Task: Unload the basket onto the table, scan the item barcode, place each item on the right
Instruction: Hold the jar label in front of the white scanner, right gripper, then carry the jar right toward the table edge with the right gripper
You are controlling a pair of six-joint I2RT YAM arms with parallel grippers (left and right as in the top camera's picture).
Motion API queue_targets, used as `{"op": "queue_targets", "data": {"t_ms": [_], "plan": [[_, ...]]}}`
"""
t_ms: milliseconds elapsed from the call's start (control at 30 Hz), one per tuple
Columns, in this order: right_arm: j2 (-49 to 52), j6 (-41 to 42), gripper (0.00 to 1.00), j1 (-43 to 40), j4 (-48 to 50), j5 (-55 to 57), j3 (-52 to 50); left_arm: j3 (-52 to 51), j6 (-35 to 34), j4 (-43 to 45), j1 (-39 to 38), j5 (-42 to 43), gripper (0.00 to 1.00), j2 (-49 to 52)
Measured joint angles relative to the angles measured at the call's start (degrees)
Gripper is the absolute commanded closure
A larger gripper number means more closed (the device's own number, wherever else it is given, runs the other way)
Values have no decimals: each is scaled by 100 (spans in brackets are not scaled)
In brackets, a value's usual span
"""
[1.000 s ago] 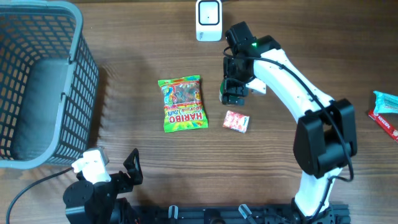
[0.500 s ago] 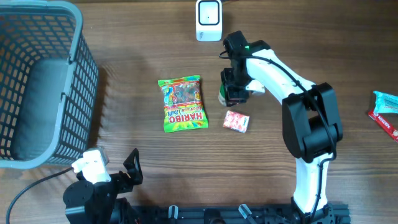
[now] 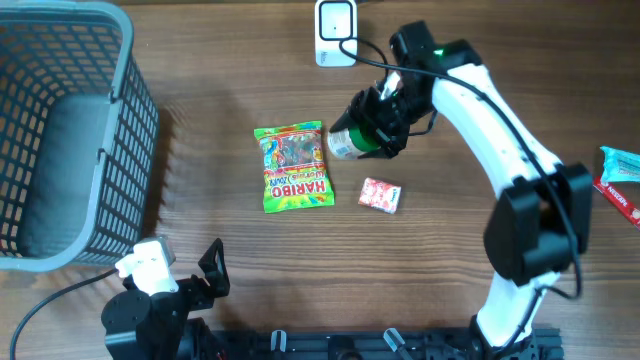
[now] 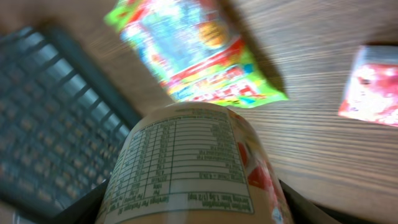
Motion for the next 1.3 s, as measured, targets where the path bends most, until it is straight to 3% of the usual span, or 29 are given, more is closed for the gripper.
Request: {"op": "queue_targets", "data": {"t_ms": [100,200,433,533,667,800,1033,1200,1300], "plan": [[-332,-190,50,4,612,208,11,0,0,0,0,0,0,0],[-378,-291,49,4,1821,767,31,0,0,-2,0,0,0,0],[-323,-407,50,4,4968,3040,20,0,0,0,0,0,0,0],[26,-479,52,0,6301,3438,44,0,0,-4,0,0,0,0],[861,-511,51,0,7381,3648,57,0,0,-2,0,0,0,0],[1624,-634,48,4,7886,3956,20,0,0,-2,0,0,0,0],[2065,-990,46,149,8677,4658,15,0,0,2,0,-2,0,0],[2221,-1574,49,586,8671,5228,15,0,0,-2,0,0,0,0],[2221,-1799,57,820,8013,5512,151,0,0,0,0,0,0,0]]}}
